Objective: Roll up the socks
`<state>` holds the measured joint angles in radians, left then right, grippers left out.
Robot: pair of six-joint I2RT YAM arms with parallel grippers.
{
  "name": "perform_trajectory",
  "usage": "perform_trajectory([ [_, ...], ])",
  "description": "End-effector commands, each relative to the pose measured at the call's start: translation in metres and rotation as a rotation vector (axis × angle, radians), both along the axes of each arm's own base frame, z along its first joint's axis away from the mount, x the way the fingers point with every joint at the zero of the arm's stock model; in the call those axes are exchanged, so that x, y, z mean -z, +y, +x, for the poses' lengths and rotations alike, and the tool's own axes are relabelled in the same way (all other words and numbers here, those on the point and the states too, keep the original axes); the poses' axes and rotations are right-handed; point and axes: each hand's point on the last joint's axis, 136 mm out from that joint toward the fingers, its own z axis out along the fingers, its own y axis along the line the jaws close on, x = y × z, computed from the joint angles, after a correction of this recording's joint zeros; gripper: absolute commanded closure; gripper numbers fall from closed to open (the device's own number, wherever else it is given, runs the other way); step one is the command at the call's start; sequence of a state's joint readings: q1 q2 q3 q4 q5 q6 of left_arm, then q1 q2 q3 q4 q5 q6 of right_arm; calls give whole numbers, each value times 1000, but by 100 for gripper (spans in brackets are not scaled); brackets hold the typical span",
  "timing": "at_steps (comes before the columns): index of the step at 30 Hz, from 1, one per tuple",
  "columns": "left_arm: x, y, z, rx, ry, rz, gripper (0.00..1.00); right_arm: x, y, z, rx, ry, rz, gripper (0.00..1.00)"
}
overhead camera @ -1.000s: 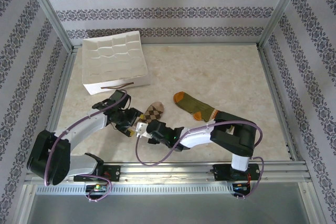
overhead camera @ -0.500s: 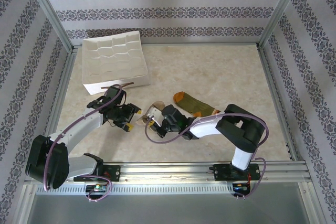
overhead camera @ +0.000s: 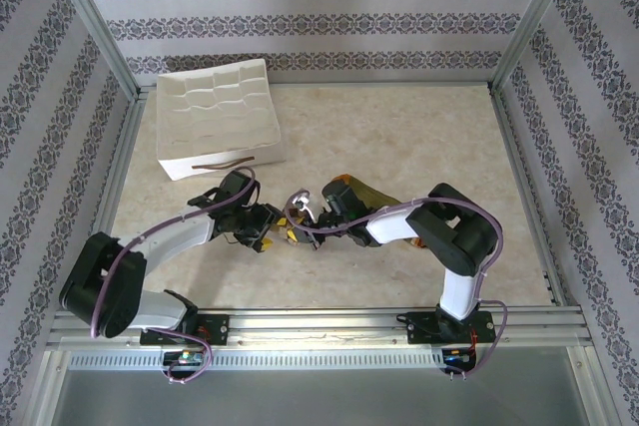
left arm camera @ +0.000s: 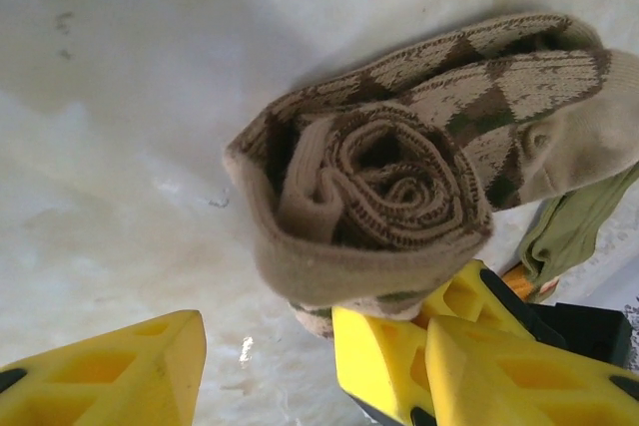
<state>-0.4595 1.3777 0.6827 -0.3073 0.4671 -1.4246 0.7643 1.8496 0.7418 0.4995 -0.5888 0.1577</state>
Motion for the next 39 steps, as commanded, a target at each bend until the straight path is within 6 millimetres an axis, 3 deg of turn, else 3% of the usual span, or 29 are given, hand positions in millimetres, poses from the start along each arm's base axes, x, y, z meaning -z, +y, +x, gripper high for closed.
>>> perform_trajectory([
  [1,8,-7,7,21,-28,1,42,79,-51,-39,49,304,-257,100],
  [7,43,2,-5,68,50,98,45,82,-53,-33,65,332,-255,100],
  [11,71,24,-36,84,192,201,60,78,-54,-23,63,272,-273,100],
  [13,79,32,-53,87,253,227,70,69,-51,-17,50,215,-267,90],
  [17,75,45,-73,78,310,267,78,25,-40,-3,22,-40,-221,65],
  [19,68,46,-76,59,310,259,78,-6,-37,-2,31,-282,-220,55],
  [21,63,46,-76,39,309,253,78,-30,-34,-7,44,-463,-226,48],
  [23,58,45,-74,23,305,246,77,-41,-29,-17,43,-566,-255,47],
  [29,51,39,-65,19,293,233,75,-40,0,-43,-13,-774,-370,44],
  [32,53,36,-62,35,302,230,75,-38,16,-41,-29,-841,-429,43],
  [39,50,30,-54,48,292,223,74,-16,28,-28,-53,-899,-548,45],
])
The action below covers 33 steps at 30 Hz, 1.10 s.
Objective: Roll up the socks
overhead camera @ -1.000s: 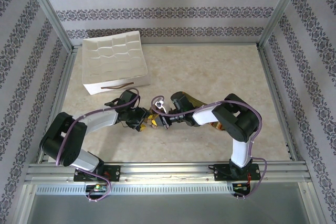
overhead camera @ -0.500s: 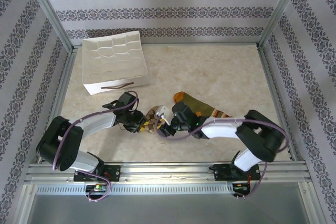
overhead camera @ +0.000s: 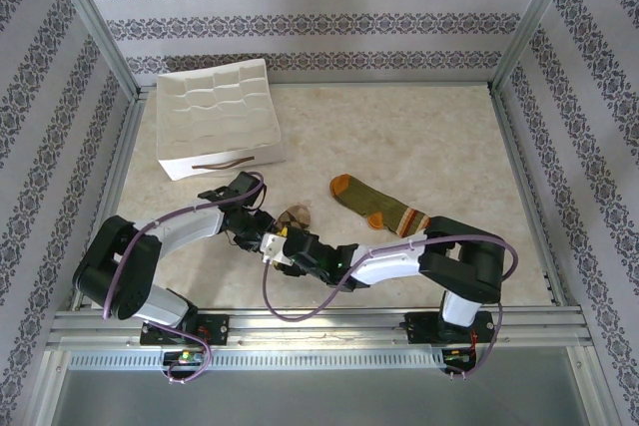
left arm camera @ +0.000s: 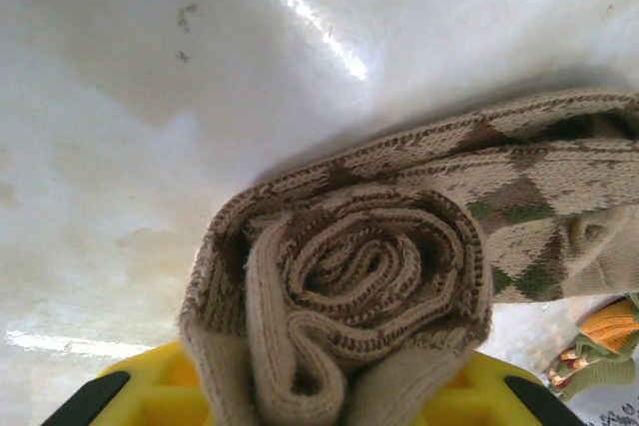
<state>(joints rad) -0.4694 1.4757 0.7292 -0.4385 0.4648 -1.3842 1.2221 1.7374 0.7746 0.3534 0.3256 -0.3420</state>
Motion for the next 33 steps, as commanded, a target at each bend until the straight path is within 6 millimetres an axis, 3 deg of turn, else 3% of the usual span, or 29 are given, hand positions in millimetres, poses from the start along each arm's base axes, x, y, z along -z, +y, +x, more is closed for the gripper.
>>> perform_trajectory([
  [1,26,24,-34,6,145,135,74,10,-1,11,25,-57,-94,47],
  [7,16,20,-27,-7,111,110,70,54,-29,7,112,36,-209,79],
  [9,7,17,-20,-36,84,74,58,66,-39,1,119,79,-235,90],
  [12,-12,11,-7,-114,38,-8,40,76,-50,-7,128,158,-233,100],
  [15,-33,14,11,-189,-28,-63,25,81,-57,-11,131,224,-205,100],
  [19,-51,17,28,-260,-71,-128,15,85,-61,-17,119,341,-157,100],
  [25,-57,25,33,-277,-81,-133,13,88,-65,-16,149,535,-40,100],
  [33,-58,12,33,-178,-139,-173,26,87,-73,-10,213,850,148,100],
])
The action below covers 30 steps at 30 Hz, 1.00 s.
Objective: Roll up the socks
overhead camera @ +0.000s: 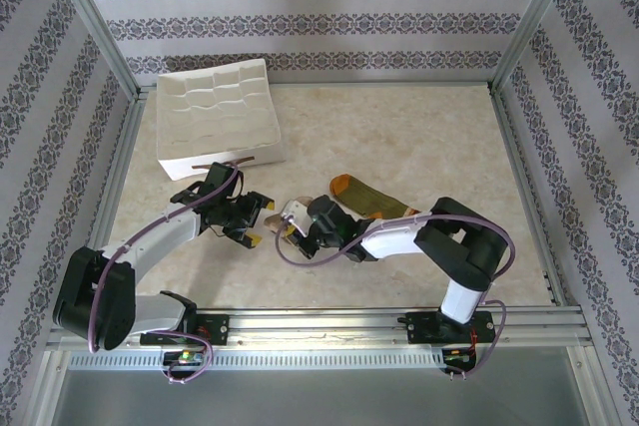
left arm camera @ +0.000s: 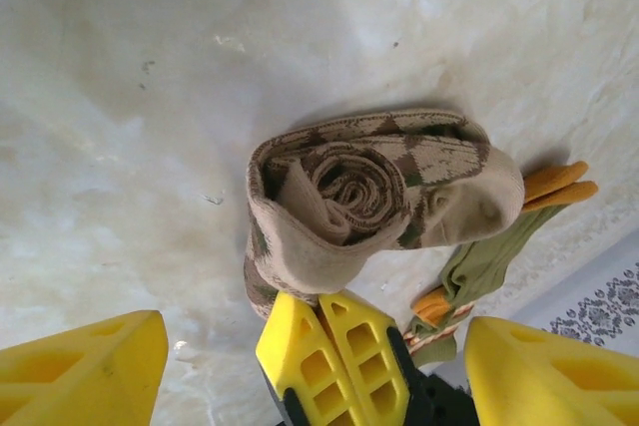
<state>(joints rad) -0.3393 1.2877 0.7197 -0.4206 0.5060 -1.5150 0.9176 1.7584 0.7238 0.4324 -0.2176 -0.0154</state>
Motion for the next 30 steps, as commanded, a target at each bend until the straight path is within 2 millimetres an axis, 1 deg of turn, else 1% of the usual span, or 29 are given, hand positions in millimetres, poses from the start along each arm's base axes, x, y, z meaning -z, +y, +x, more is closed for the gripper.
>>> perform_trajectory([
  [1,-4,-12,3,60,-46,-29,26,71,-51,-41,41,399,-133,100],
  [4,4,-21,0,95,-43,-21,27,70,-53,-39,44,495,-94,100],
  [7,11,-31,3,116,-51,-22,27,68,-54,-33,60,575,-64,100],
  [11,19,-45,15,150,-76,-20,26,67,-57,-21,115,692,-13,100],
  [15,33,-56,26,182,-71,-4,27,70,-60,-13,157,787,17,100],
  [17,43,-57,25,203,-46,20,30,68,-59,-9,160,808,26,100],
  [19,57,-52,19,217,-1,63,33,66,-58,-7,156,822,35,100],
  [21,73,-42,10,231,50,121,42,63,-55,-6,144,823,42,100],
  [22,78,-38,6,241,70,145,50,60,-53,-5,137,816,46,100],
  [23,84,-34,0,252,104,169,64,59,-52,-4,129,803,47,100],
  [24,90,-30,-7,258,133,184,81,56,-50,-5,111,777,45,100],
  [25,95,-27,-13,260,156,190,94,52,-49,-4,94,738,42,100],
  [26,98,-24,-20,260,184,198,100,47,-47,-4,77,684,37,98],
  [27,100,-20,-27,259,208,205,100,39,-46,-4,64,618,39,93],
  [28,99,-17,-33,255,222,209,100,30,-45,-1,56,550,52,87],
  [29,97,-14,-39,249,235,215,100,20,-46,1,51,456,57,77],
  [30,93,-11,-44,240,245,218,100,8,-45,0,37,349,58,70],
])
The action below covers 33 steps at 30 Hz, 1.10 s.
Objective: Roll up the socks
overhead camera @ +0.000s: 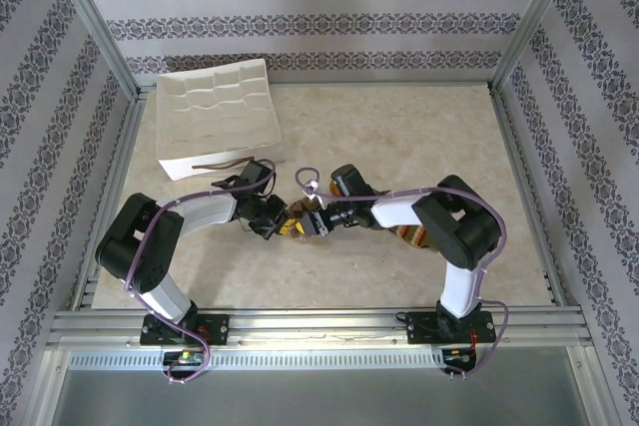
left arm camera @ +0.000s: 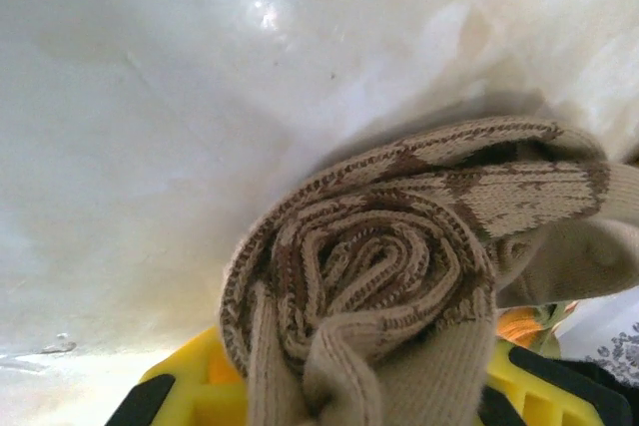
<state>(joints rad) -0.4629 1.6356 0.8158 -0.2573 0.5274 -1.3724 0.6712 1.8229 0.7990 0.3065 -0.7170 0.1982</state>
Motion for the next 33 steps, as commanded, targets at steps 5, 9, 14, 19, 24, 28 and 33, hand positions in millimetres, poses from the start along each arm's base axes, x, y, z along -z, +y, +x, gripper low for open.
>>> perform_trajectory([
  [5,19,52,-78,-68,243,199,100,-25,-15,-34,-33,-660,-221,50],
  [9,11,53,-83,-52,257,210,100,-27,5,-59,-105,-867,-323,45],
  [14,11,53,-81,-47,273,221,100,-27,32,-64,-122,-1009,-413,44],
  [19,12,47,-76,-37,274,209,100,-16,49,-62,-153,-1055,-471,45],
  [24,10,46,-72,-38,268,206,100,-1,51,-56,-167,-1050,-540,56],
  [28,6,43,-70,-34,250,189,98,14,41,-52,-144,-985,-577,86],
  [33,-14,40,-56,-47,162,153,57,32,19,-54,-118,-771,-558,100],
])
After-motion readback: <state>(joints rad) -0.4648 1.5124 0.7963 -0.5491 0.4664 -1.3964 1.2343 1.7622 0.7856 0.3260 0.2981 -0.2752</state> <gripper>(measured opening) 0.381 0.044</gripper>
